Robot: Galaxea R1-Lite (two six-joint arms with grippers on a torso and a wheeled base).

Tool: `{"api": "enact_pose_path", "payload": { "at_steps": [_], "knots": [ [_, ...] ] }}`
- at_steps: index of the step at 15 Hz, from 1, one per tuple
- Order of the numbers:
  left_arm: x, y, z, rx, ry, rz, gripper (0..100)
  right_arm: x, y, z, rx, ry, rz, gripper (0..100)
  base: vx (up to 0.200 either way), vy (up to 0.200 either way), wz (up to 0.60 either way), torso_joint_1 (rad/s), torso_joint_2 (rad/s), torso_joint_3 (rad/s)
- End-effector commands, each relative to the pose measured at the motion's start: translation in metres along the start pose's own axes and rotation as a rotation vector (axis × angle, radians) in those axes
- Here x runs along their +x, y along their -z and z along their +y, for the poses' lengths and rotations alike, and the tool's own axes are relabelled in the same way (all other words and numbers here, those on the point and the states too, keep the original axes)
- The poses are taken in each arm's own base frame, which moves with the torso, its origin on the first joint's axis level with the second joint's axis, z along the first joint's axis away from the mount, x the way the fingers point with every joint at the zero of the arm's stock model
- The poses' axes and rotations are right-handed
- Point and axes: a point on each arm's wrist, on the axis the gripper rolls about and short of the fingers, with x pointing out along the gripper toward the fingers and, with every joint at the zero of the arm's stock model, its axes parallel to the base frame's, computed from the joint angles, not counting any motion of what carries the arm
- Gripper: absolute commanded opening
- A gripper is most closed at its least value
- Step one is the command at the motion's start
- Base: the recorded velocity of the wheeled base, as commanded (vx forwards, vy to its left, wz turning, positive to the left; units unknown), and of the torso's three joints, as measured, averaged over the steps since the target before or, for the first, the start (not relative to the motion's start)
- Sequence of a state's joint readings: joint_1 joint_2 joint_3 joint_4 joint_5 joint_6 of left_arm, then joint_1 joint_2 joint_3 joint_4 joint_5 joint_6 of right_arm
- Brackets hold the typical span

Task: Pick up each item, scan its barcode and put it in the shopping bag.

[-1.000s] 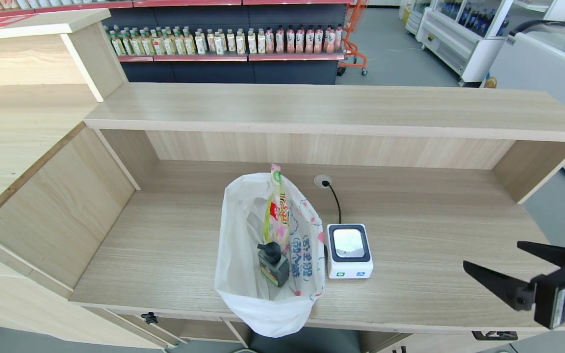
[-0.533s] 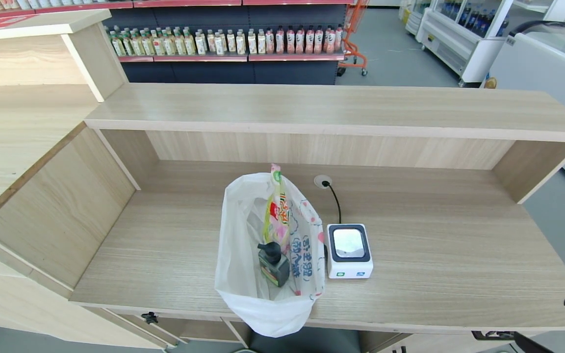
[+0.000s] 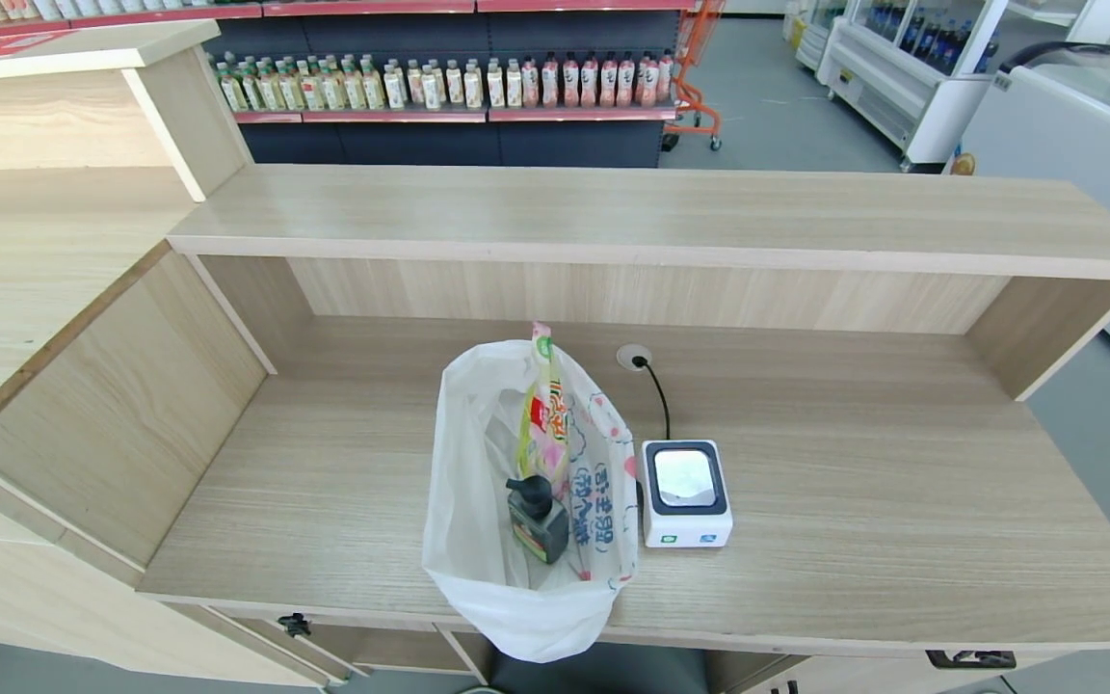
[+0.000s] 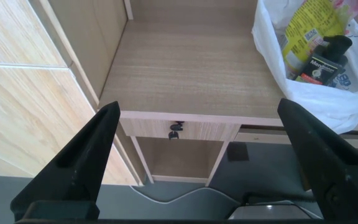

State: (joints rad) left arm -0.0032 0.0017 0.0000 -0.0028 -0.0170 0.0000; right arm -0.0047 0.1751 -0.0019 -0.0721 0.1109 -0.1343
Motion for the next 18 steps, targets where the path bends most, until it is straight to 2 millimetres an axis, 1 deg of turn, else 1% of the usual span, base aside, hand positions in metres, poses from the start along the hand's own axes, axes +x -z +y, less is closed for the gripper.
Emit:
{"api": "enact_pose_path", "payload": {
  "at_steps": [1,11,18],
  "knots": [
    [0.0,0.0,0.0,0.0,0.0,0.0,100,-0.0115,0.0056,0.0022,-0.022,0.017,-0.121,100,0.0,0.0,0.0,0.0,0.0,0.0],
    [0.0,0.0,0.0,0.0,0.0,0.0,100,-0.0131,0.0121,0.0028,-0.003,0.019,-0.094,100,0.0,0.0,0.0,0.0,0.0,0.0],
    [0.0,0.0,0.0,0.0,0.0,0.0,100,-0.0131,0.0124,0.0029,0.008,0.018,-0.091,100,0.0,0.0,0.0,0.0,0.0,0.0]
  ]
}}
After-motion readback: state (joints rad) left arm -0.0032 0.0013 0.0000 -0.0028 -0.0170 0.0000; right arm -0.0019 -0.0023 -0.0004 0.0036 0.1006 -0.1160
